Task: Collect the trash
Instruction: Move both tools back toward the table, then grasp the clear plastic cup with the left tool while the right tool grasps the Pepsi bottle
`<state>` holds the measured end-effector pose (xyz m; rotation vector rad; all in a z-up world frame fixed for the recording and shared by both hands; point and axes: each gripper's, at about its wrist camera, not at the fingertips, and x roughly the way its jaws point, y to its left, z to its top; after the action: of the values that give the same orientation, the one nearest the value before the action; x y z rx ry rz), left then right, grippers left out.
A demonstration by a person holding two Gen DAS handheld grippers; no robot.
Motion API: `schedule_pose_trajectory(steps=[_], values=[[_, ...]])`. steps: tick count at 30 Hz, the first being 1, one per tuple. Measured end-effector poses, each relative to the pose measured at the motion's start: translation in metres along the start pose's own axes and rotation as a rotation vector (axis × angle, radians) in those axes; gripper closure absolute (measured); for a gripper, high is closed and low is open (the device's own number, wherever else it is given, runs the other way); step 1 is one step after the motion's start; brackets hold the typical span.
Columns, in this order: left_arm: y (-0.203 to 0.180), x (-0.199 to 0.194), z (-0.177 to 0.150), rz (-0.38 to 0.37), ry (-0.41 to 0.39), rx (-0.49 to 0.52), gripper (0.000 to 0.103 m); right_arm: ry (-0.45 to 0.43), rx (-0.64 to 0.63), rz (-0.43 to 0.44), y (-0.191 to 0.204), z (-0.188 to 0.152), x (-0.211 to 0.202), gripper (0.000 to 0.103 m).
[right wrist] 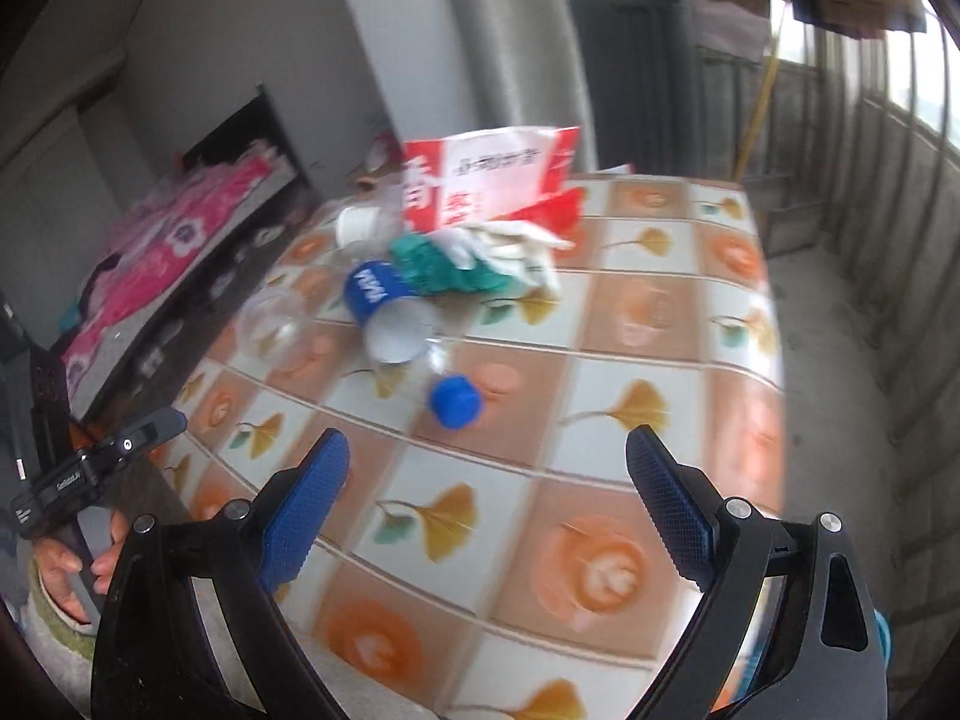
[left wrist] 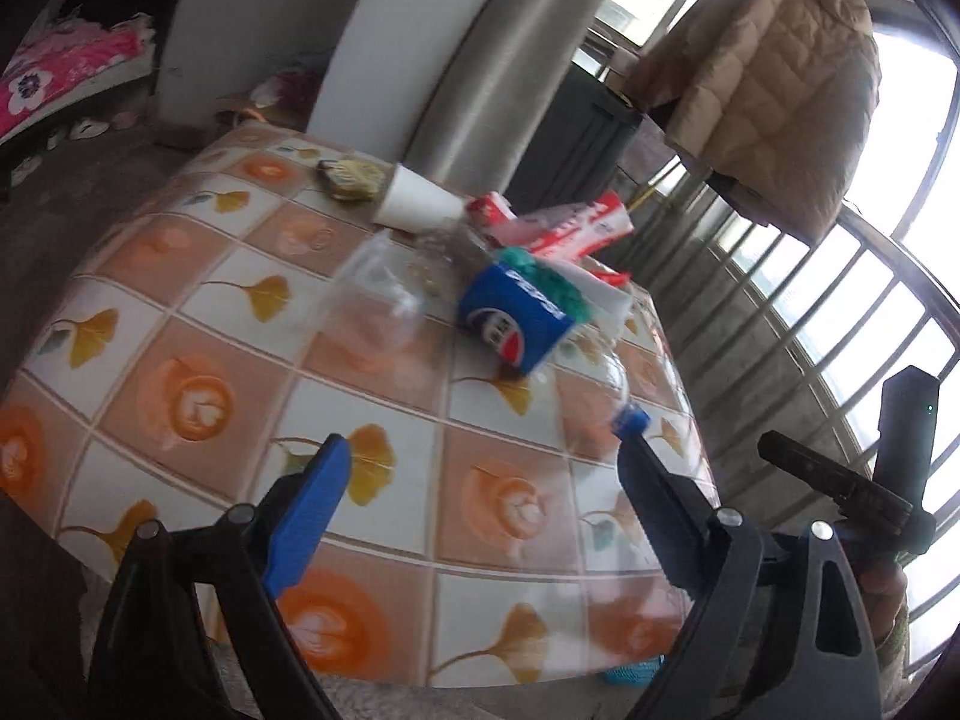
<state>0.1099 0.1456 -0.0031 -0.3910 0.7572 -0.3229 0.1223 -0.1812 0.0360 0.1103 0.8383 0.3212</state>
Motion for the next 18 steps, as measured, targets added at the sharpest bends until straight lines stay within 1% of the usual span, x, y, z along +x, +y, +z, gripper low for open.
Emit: schedule_pose_trajectory(steps=[5, 8, 10, 12, 14, 18], values=[[0.039, -0.008, 0.025, 0.005, -0.069, -0.048, 0.015, 0.056, -0.07, 0.049, 0.039, 0.025, 0.038, 0.014], [0.052, -0.004, 0.042, -0.021, -0.095, -0.052, 0.015, 0.1, -0.111, 0.069, 0.053, 0.041, 0.062, 0.014], [0.058, 0.006, 0.055, -0.063, -0.092, -0.042, 0.015, 0.12, -0.14, 0.079, 0.059, 0.049, 0.076, 0.014], [0.064, 0.019, 0.065, -0.082, -0.073, -0.052, 0.015, 0.145, -0.16, 0.083, 0.062, 0.058, 0.09, 0.014], [0.07, 0.033, 0.073, -0.09, -0.05, -0.061, 0.022, 0.176, -0.164, 0.085, 0.061, 0.064, 0.101, 0.014], [0.072, 0.055, 0.08, -0.105, -0.006, -0.051, 0.03, 0.236, -0.182, 0.121, 0.061, 0.074, 0.12, 0.014]])
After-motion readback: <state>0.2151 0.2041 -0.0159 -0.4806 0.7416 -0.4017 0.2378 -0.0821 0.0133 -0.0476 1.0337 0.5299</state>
